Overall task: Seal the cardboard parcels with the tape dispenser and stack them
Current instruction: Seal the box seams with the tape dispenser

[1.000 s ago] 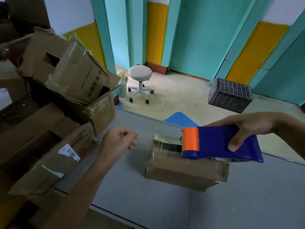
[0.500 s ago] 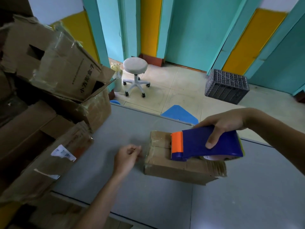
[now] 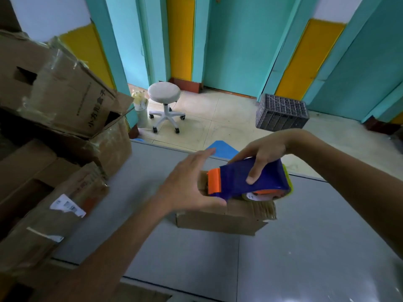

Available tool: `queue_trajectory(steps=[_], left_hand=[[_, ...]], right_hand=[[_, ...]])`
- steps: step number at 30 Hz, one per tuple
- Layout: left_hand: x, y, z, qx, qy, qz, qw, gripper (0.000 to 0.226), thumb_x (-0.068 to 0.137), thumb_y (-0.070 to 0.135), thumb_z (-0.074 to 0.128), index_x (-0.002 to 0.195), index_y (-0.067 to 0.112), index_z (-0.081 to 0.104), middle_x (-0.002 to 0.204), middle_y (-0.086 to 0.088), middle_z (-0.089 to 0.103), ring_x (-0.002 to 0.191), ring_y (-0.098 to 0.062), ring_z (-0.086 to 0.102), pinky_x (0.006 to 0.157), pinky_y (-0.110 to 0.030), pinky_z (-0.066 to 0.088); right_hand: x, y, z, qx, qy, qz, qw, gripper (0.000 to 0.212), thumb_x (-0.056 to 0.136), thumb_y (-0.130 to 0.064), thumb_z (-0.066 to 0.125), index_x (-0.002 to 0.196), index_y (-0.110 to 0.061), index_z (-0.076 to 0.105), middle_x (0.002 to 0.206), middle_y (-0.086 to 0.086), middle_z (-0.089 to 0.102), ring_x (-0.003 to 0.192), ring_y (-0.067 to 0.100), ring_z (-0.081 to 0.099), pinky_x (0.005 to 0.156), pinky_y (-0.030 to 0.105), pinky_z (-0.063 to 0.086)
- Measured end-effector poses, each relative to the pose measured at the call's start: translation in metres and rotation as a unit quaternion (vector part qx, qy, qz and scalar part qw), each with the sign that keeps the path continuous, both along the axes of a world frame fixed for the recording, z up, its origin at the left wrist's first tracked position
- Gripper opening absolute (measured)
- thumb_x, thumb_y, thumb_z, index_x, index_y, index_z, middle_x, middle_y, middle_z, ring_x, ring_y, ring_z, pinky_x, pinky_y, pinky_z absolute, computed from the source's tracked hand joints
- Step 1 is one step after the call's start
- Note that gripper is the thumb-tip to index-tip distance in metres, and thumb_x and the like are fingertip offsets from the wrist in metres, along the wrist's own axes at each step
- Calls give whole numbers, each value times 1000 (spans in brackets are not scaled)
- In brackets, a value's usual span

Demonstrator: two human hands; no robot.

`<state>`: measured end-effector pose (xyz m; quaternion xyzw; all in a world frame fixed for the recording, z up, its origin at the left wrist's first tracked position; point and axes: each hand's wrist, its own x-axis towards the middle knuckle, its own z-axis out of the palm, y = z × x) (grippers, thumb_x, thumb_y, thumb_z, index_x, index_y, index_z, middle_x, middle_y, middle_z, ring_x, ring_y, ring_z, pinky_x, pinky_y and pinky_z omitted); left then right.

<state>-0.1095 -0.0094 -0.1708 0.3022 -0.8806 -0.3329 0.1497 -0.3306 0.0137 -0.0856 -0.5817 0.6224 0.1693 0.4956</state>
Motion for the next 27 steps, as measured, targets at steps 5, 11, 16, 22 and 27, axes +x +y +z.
queue_trajectory(steps=[5,11,16,22,27], left_hand=[[-50,22,-6,-2,40,-25,999,98,59,50,82,139,25,31,137,8,45,119,-12,47,100,-36,42],[-66,32,-6,-36,58,4,998,77,67,40,75,133,20,39,125,4,52,110,-14,49,95,-28,36],[-69,30,-1,-65,22,0,998,70,73,37,71,130,17,35,122,3,48,110,-18,47,86,-25,32],[-72,30,-2,-35,19,26,999,79,69,38,76,132,17,34,128,4,47,113,-14,44,86,-22,29],[-65,30,-5,-34,7,70,997,86,67,46,76,135,19,32,132,4,44,117,-14,42,91,-22,30]], right_hand=[[0,11,-5,-47,-9,-30,998,39,81,-24,71,116,-19,53,108,5,67,91,20,67,71,26,57],[1,28,-4,-140,10,-88,986,45,79,-35,72,113,-22,46,103,-2,60,89,16,63,65,21,54],[19,41,7,-219,205,59,952,70,64,-69,68,116,-27,46,105,-6,59,91,17,57,75,27,49],[11,53,-7,-307,246,167,904,70,67,-59,70,120,-24,41,106,-4,56,88,17,55,79,33,49],[8,51,-11,-316,162,102,929,81,71,-58,70,137,-29,34,126,-7,54,107,16,52,88,30,43]])
